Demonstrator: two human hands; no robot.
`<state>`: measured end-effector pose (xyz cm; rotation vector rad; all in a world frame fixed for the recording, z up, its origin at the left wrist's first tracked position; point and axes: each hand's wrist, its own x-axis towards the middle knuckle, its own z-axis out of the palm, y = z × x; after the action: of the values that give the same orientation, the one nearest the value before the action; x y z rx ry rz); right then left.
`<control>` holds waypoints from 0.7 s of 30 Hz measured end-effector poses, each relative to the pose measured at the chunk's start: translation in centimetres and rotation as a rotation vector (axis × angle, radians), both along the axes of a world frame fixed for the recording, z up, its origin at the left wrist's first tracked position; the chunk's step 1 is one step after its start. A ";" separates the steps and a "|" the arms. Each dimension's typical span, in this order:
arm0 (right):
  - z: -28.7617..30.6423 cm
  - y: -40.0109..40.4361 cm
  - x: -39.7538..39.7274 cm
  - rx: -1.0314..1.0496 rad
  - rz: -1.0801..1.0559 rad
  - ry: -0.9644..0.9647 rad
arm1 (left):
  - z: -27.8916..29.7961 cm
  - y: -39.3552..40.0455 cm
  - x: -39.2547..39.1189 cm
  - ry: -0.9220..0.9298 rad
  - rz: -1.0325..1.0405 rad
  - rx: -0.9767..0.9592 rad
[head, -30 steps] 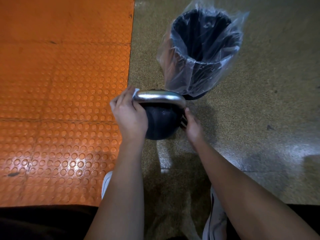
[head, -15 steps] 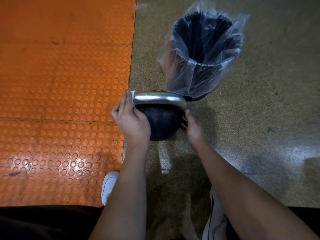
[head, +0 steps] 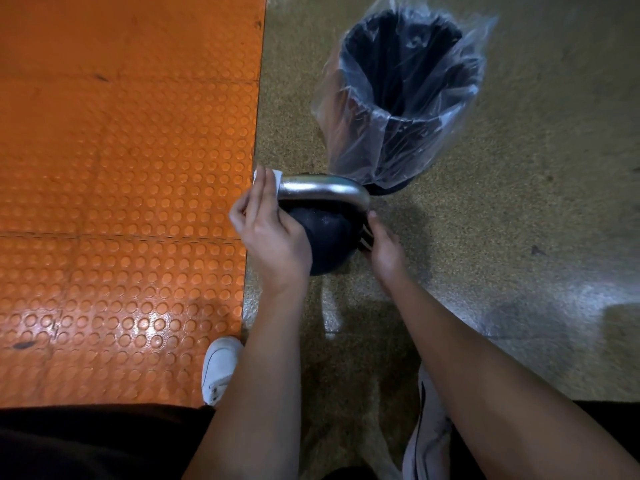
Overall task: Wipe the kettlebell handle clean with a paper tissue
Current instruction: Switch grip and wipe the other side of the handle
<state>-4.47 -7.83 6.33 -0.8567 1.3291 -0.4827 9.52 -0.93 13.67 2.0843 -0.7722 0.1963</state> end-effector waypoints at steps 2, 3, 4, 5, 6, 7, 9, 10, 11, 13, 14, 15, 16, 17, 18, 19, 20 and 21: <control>-0.1 0.0 0.0 0.009 0.006 0.009 | -0.4 0.5 -0.3 0.021 0.026 -0.023; -0.3 0.1 -0.1 -0.004 0.022 0.031 | -0.5 0.5 0.0 0.046 0.046 -0.030; -0.1 0.1 0.0 -0.027 0.044 0.036 | -0.6 0.3 0.4 0.066 0.060 -0.030; 0.1 0.1 0.0 -0.042 0.057 0.041 | -0.4 0.1 0.8 0.074 0.063 -0.025; -0.1 0.1 -0.1 -0.054 0.065 0.045 | -0.2 -0.2 1.0 0.070 0.052 -0.022; -0.2 0.1 -0.1 -0.055 0.060 0.044 | 0.0 -0.5 1.0 0.061 0.037 -0.027; -0.2 0.0 -0.1 -0.033 0.055 0.020 | 0.0 -0.3 0.1 0.041 0.024 -0.052; -0.2 0.0 -0.1 -0.030 0.051 0.012 | -0.2 0.0 -0.4 0.039 0.028 -0.060; -0.4 0.0 -0.1 -0.026 0.045 0.013 | -0.5 0.3 -0.7 0.043 0.042 -0.065; -0.3 0.0 0.0 -0.028 0.044 0.028 | -0.9 0.3 -0.3 0.062 0.078 -0.060; -0.3 0.1 -0.1 -0.040 0.054 0.039 | -0.8 0.0 0.3 0.071 0.087 -0.054; -0.4 0.2 -0.1 -0.047 0.061 0.047 | -0.6 -0.3 0.8 0.067 0.084 -0.049; -0.5 0.2 -0.1 -0.049 0.065 0.046 | -0.4 -0.6 1.1 0.053 0.067 -0.046; -0.6 0.2 -0.1 -0.039 0.062 0.042 | -0.2 -0.8 1.2 0.034 0.043 -0.048; -0.7 0.2 -0.1 -0.028 0.061 0.039 | -0.1 -0.7 0.9 0.018 0.025 -0.053; -1.1 0.1 -0.1 -0.017 0.053 0.039 | -0.2 -0.5 0.4 0.007 0.021 -0.058; -1.4 0.0 -0.1 -0.006 0.041 0.036 | -0.3 -0.2 -0.1 0.010 0.030 -0.063; -1.5 -0.1 -0.1 -0.001 0.032 0.033 | -0.5 -0.1 -0.3 0.022 0.050 -0.067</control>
<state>-4.56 -7.96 4.87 -0.8892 1.3433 -0.4457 9.22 -0.98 13.18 2.0404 -0.6919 0.2231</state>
